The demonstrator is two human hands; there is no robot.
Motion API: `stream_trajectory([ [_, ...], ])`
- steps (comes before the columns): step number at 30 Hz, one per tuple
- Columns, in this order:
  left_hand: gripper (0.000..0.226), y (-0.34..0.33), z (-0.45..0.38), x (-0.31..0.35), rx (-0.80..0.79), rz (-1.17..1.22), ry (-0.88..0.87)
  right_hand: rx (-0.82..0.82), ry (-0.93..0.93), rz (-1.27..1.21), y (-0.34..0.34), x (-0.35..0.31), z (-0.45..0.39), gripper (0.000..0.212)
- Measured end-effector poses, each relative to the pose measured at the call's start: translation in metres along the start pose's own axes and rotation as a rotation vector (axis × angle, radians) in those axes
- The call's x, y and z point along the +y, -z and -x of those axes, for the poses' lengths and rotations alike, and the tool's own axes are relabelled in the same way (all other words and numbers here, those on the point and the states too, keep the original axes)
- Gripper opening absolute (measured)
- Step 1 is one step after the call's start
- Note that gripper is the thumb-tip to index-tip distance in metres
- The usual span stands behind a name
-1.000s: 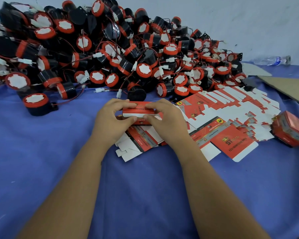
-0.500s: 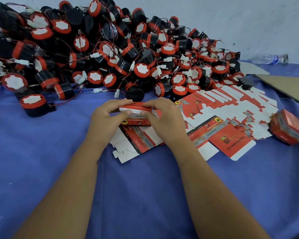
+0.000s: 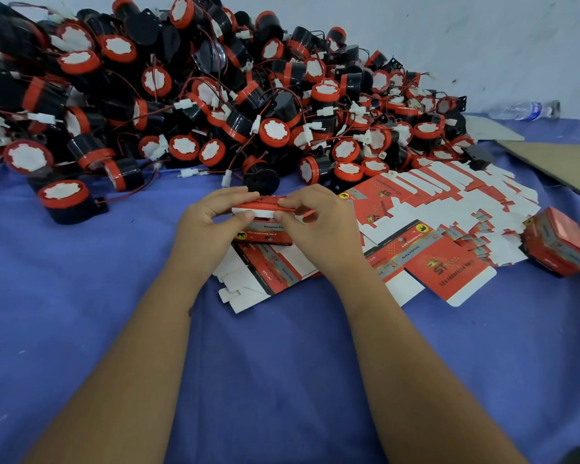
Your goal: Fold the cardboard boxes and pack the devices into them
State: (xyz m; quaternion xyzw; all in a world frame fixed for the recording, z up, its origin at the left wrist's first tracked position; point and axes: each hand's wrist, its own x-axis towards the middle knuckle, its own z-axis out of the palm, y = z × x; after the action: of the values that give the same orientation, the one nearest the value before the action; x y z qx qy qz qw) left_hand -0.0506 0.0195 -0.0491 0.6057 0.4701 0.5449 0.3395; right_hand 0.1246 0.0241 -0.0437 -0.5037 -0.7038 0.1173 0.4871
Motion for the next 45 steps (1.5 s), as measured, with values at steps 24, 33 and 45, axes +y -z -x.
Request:
stream_trajectory([
  [24, 0.041, 0.0007, 0.0054, -0.003, 0.009, -0.151, -0.079, -0.071, 0.045, -0.016, 0.0012, 0.0038, 0.0042, 0.011],
  [33, 0.046, 0.0001, 0.0049, -0.0034, 0.041, -0.283, -0.12, -0.212, 0.02, -0.008, -0.0034, 0.0014, 0.0036, 0.024],
  [45, 0.033, 0.0049, -0.0001, -0.006, 0.052, 0.14, 0.067, -0.136, 0.054, -0.033, -0.0024, 0.0024, -0.001, 0.03],
])
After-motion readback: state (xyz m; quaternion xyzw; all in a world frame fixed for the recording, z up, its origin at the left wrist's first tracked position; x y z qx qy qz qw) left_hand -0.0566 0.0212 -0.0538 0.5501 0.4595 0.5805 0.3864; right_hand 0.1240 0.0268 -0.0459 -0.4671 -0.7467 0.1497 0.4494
